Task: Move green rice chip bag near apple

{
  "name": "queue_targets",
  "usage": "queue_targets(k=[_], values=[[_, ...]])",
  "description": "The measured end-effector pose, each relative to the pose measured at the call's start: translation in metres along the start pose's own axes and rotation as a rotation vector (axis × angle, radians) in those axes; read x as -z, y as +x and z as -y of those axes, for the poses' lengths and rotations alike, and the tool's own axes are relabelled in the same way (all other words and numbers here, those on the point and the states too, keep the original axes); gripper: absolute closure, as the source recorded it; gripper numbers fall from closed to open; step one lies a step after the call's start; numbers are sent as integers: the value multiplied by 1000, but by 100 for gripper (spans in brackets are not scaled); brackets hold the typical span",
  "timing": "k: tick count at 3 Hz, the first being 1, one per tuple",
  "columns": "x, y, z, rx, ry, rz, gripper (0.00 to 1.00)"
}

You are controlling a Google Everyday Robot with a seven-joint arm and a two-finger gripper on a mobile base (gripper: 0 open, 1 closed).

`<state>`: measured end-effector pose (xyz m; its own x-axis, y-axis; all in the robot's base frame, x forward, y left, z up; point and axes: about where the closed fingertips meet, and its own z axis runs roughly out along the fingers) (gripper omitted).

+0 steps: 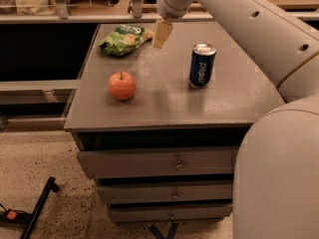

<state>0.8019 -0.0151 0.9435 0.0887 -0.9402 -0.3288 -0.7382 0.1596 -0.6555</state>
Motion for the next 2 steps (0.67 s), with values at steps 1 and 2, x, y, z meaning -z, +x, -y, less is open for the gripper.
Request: queue_targets(k=[1, 2], values=[[-18, -4, 0, 1, 13, 52, 0], [-33, -15, 2, 19, 24, 127, 0]])
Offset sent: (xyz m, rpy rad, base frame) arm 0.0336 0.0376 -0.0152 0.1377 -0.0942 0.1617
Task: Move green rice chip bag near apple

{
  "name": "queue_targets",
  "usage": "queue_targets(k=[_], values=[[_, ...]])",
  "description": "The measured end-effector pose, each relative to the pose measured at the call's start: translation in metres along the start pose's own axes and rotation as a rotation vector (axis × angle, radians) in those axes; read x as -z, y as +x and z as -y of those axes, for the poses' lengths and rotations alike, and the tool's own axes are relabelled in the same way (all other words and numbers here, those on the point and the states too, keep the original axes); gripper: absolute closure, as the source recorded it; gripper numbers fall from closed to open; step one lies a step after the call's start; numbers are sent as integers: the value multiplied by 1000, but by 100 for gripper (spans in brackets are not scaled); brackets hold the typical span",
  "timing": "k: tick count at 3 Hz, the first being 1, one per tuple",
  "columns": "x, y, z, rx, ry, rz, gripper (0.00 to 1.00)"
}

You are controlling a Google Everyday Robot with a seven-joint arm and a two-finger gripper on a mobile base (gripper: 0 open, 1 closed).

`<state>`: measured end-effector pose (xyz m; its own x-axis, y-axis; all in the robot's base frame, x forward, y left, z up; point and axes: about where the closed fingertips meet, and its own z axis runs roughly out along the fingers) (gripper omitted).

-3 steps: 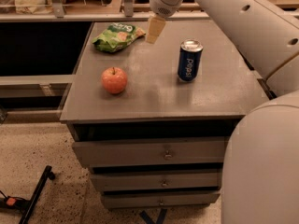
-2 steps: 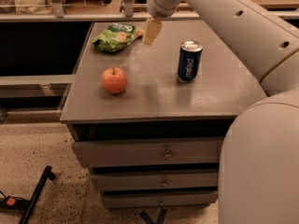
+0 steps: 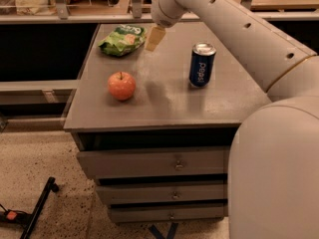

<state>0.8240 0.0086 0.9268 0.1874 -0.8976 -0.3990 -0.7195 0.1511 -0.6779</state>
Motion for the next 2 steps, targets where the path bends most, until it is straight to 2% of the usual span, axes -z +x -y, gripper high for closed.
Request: queue_targets(k=[1, 2], values=[[-19, -9, -2, 27, -19, 74, 0], [-35, -9, -3, 39, -34, 116, 0]])
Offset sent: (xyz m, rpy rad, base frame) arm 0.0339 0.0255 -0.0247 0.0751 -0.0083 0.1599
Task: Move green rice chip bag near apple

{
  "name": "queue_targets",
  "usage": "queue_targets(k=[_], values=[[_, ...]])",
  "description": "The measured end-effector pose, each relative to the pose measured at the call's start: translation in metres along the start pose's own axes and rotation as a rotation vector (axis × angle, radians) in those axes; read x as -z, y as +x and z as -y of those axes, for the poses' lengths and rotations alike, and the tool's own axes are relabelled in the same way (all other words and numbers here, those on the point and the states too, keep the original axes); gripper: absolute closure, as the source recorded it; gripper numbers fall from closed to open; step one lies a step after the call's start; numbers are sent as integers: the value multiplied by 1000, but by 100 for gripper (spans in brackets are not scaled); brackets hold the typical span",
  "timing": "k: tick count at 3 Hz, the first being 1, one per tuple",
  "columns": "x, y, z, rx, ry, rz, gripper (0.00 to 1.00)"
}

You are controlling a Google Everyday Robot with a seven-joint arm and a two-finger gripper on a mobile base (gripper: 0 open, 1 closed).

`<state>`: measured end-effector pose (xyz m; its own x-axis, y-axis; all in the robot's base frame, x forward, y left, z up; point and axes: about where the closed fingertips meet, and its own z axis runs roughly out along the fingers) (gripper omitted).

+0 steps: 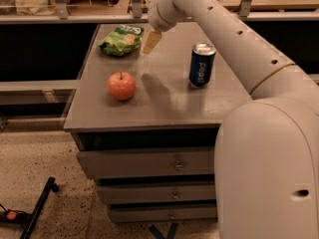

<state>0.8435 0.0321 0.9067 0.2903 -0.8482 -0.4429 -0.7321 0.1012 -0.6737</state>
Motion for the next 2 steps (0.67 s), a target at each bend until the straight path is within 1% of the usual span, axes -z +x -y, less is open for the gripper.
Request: queue_targets(k=[1, 2], values=[[-12, -4, -1, 21, -16, 47, 0], [-20, -10, -2, 44, -26, 89, 15]])
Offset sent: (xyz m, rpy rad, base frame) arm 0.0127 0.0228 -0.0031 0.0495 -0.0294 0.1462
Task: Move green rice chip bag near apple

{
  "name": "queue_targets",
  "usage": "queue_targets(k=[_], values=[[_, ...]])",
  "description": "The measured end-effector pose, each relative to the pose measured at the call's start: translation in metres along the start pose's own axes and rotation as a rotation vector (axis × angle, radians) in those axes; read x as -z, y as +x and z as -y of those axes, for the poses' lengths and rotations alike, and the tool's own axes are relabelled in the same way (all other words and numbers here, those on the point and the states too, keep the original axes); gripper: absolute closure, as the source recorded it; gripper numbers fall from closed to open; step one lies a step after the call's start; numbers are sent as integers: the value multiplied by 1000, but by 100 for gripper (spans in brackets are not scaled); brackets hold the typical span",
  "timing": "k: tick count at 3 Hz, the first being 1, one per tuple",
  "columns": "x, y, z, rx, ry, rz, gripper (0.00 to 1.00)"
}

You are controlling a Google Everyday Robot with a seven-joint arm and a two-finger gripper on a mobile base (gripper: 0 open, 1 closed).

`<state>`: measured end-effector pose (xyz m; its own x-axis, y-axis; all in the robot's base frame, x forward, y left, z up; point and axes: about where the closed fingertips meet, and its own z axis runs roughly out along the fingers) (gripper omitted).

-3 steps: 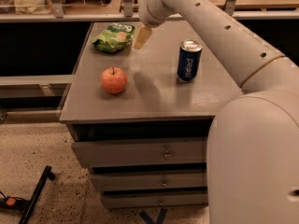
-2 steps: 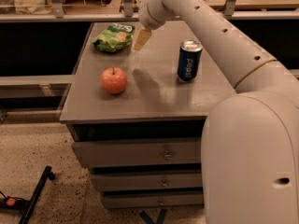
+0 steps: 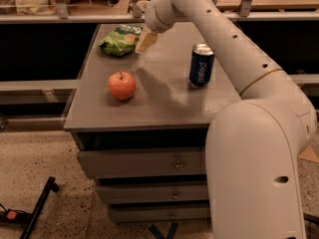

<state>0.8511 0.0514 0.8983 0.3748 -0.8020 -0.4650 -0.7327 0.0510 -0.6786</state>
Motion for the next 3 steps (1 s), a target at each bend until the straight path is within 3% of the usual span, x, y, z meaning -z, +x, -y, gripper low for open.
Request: queue_targets(k=[3], values=[[-25, -12, -12, 40, -59, 66, 18]])
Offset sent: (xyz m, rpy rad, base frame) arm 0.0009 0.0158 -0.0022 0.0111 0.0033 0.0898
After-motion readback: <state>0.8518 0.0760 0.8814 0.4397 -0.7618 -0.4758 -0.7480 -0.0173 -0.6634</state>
